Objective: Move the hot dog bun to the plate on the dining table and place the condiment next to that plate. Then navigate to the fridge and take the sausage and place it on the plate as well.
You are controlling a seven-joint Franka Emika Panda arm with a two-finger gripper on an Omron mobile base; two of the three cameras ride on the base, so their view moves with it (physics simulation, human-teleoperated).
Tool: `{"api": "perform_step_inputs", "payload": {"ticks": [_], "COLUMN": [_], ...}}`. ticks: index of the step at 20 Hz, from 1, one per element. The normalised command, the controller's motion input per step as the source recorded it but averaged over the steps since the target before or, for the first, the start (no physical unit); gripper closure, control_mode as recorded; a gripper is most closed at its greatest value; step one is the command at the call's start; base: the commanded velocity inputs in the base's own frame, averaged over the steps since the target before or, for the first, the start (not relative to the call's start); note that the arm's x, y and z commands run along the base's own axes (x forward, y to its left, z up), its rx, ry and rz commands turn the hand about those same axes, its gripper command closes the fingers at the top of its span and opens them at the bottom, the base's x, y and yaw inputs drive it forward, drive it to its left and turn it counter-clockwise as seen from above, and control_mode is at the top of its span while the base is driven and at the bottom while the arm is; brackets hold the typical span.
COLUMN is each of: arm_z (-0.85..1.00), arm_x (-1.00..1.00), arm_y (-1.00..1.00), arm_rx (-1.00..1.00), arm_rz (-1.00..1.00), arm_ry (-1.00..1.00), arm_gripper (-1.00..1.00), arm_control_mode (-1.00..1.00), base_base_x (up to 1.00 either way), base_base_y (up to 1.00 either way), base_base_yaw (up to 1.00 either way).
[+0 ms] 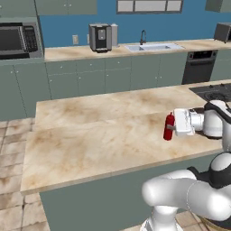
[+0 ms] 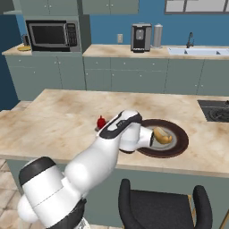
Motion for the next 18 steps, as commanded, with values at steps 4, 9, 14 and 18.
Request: {"api": "perform_step_inputs", "payload": {"ticks": [4, 9, 14, 18], "arm_z": [-0.24, 0.0, 0.21, 0.19], "arm_x": [-0.43, -0.28, -0.02, 0.0], "arm_y": [-0.09, -0.05, 0.0, 0.01], "arm_rx": [0.0, 0.0, -0.01, -0.01], "arm_rz": [0.04, 0.0, 0.0, 0.0], "arm_ry": [-0.13, -0.11, 0.02, 0.04], "arm_gripper": [-1.0, -1.0, -1.0, -1.0], "arm_control_mode": [-1.0, -1.0, -1.0, -1.0], "base_base_x": [0.0, 0.0, 0.0, 0.0], "base_base_y": [0.0, 0.0, 0.0, 0.0], "base_base_yaw": [0.0, 0.0, 0.0, 0.0]}}
